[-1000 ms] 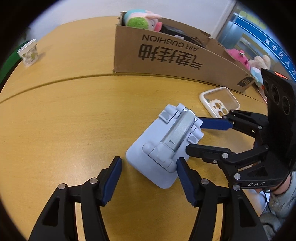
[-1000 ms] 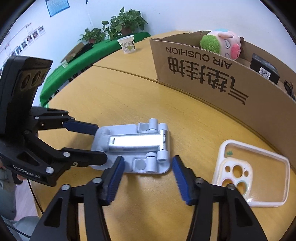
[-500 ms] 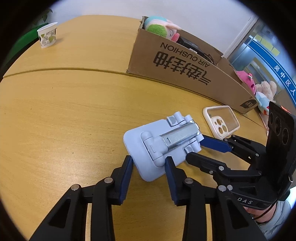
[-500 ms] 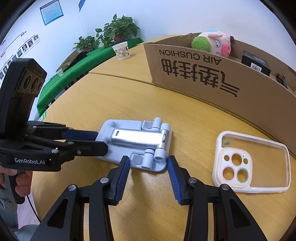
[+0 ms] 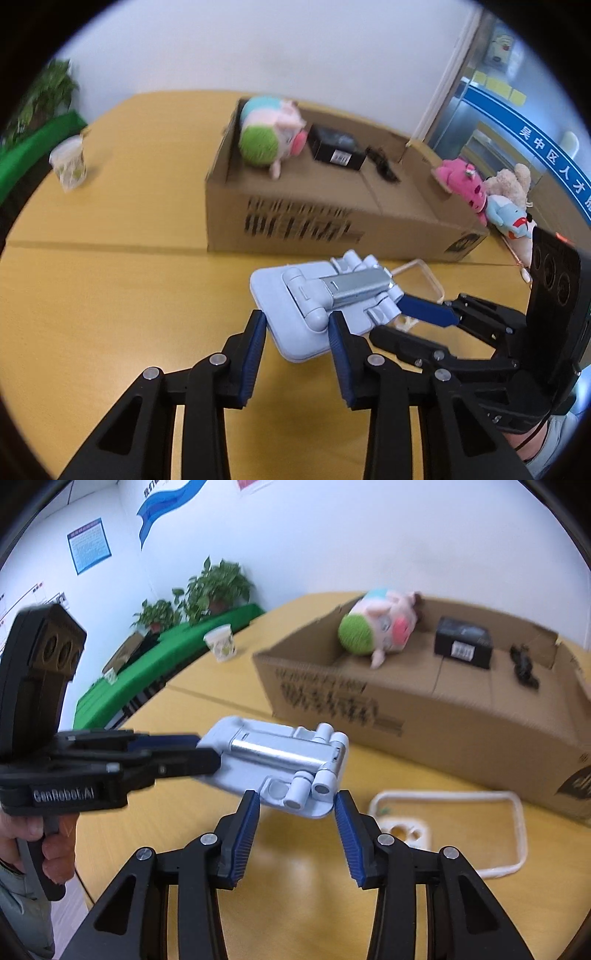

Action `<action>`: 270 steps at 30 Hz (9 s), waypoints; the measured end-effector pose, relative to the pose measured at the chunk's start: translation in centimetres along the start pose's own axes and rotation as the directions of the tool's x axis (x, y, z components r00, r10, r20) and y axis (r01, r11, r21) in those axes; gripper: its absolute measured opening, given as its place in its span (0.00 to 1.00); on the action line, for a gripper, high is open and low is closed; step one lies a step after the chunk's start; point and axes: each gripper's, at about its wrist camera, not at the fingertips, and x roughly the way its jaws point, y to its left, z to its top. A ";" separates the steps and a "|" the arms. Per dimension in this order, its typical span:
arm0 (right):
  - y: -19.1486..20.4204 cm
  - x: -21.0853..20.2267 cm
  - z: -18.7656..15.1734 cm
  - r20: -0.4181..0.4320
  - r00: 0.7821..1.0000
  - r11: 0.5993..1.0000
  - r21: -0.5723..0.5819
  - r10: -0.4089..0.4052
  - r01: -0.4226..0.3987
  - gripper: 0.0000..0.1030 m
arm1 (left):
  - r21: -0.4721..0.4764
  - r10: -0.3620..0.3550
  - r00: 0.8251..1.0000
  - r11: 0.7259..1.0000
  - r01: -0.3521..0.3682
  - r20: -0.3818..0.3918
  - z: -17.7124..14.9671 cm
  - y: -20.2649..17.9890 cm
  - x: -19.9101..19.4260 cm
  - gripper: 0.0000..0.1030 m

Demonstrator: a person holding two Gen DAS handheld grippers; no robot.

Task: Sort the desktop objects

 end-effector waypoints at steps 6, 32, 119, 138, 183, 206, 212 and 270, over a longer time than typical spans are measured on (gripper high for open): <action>-1.3 -1.7 2.6 0.053 0.998 0.999 0.007 -0.034 0.034 0.41 | 0.076 -0.021 0.996 0.997 0.015 0.085 4.6 -2.1 -0.3 0.33; -10.2 5.5 13.7 0.001 0.997 0.988 0.135 -0.081 0.080 0.45 | 0.014 -0.074 0.997 0.997 0.075 -0.025 14.7 0.8 9.8 0.32; -15.1 2.5 -1.2 -0.245 0.969 0.996 0.082 0.039 -0.019 1.00 | -0.278 -0.343 0.917 0.918 0.282 -0.204 0.2 -6.1 13.3 0.78; -10.2 -5.8 -4.4 0.015 0.999 0.993 0.114 0.033 -0.035 0.99 | -0.081 -0.282 0.958 0.957 0.277 -0.050 -0.9 -7.1 6.2 0.78; -12.7 -16.6 3.1 0.253 0.903 0.926 0.239 -0.348 0.291 0.20 | 0.170 -0.151 0.980 0.977 0.129 0.126 8.5 -14.5 1.3 0.06; -26.6 3.8 15.5 -0.100 0.981 0.935 0.301 -0.165 0.188 0.27 | 0.012 0.000 0.994 1.000 0.001 -0.113 21.4 -6.5 16.7 0.06; -30.1 10.1 13.8 -0.333 0.941 0.899 0.392 -0.058 0.194 0.34 | 0.017 0.065 0.963 0.998 -0.062 -0.261 21.2 -5.6 22.4 0.06; -16.5 -1.2 0.2 0.294 0.771 0.824 0.239 -0.565 0.513 1.00 | 0.043 0.264 0.858 0.949 -0.314 0.440 4.0 -6.4 10.5 0.88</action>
